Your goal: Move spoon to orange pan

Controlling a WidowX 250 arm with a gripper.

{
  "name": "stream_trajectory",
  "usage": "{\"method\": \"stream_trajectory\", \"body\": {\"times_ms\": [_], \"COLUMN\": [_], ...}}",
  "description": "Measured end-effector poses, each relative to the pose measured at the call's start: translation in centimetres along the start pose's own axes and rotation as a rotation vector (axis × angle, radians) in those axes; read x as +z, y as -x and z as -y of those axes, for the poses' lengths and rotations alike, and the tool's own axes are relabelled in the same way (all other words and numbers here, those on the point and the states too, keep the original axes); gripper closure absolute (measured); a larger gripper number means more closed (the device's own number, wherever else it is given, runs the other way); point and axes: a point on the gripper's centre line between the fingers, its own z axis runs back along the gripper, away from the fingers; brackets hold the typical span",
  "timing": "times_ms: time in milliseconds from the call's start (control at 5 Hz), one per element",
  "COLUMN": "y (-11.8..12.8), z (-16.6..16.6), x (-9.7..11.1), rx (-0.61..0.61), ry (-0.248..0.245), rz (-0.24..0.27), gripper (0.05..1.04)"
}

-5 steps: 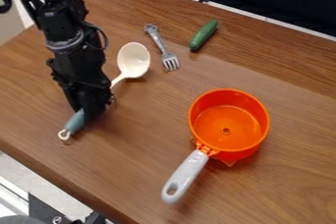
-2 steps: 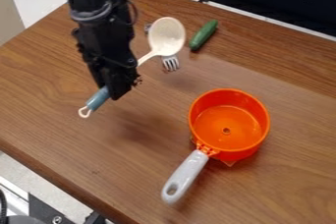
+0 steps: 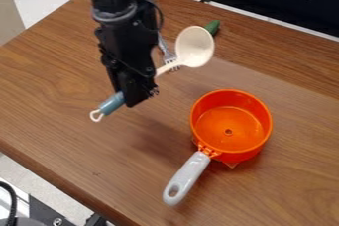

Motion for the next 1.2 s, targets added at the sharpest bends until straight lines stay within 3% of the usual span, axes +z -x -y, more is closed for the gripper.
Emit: {"method": "stream_trajectory", "body": {"times_ms": [400, 800, 1200], "y": [-0.8, -0.9, -0.6], "z": [2.5, 4.8, 5.3], "x": [0.9, 0.2, -0.6], "rx": [-0.105, -0.254, -0.296], "ry": [0.013, -0.021, -0.053], "rz": [-0.009, -0.106, -0.176], "gripper": [0.854, 0.854, 0.854]}}
